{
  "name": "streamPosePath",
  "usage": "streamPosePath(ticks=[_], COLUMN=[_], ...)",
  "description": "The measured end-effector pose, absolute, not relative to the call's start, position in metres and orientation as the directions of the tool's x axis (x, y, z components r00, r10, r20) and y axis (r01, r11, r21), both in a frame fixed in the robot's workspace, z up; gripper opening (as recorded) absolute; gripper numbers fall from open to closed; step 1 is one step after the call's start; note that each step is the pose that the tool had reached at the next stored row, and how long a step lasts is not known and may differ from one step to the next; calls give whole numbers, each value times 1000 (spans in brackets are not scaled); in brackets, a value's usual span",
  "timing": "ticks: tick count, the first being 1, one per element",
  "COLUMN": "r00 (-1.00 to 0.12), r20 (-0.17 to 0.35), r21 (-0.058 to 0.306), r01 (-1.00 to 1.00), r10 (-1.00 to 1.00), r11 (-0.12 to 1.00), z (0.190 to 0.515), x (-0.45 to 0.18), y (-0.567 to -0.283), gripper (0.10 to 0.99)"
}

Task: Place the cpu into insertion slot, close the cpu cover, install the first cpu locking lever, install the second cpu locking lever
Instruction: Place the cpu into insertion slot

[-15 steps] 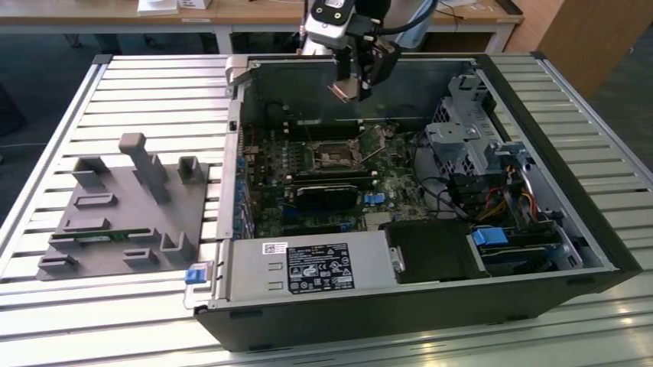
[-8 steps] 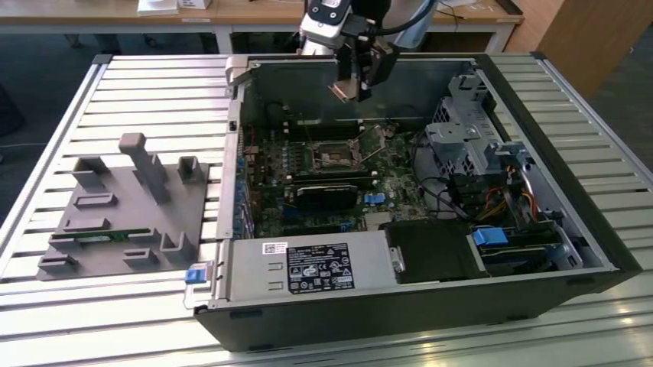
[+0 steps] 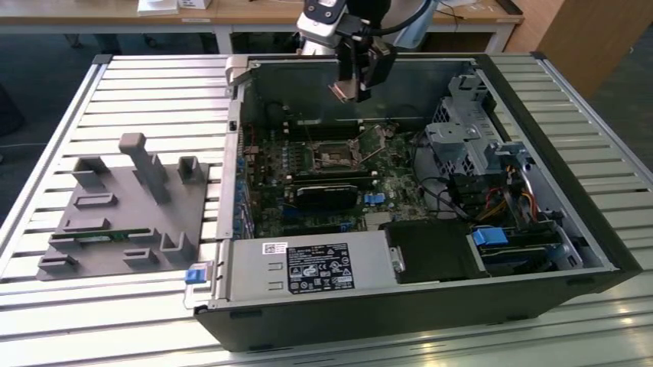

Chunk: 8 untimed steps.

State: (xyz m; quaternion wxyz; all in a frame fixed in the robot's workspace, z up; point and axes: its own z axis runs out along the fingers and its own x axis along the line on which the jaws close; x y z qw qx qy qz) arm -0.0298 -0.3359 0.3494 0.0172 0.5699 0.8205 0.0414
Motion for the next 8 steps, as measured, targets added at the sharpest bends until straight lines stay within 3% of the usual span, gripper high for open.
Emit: streamPosePath(ticks=[8], r00=[-299], r20=[19], r21=[87], r01=[951], r10=[954], r11=[296], z=[348], x=[-31], y=[-336], gripper=[537])
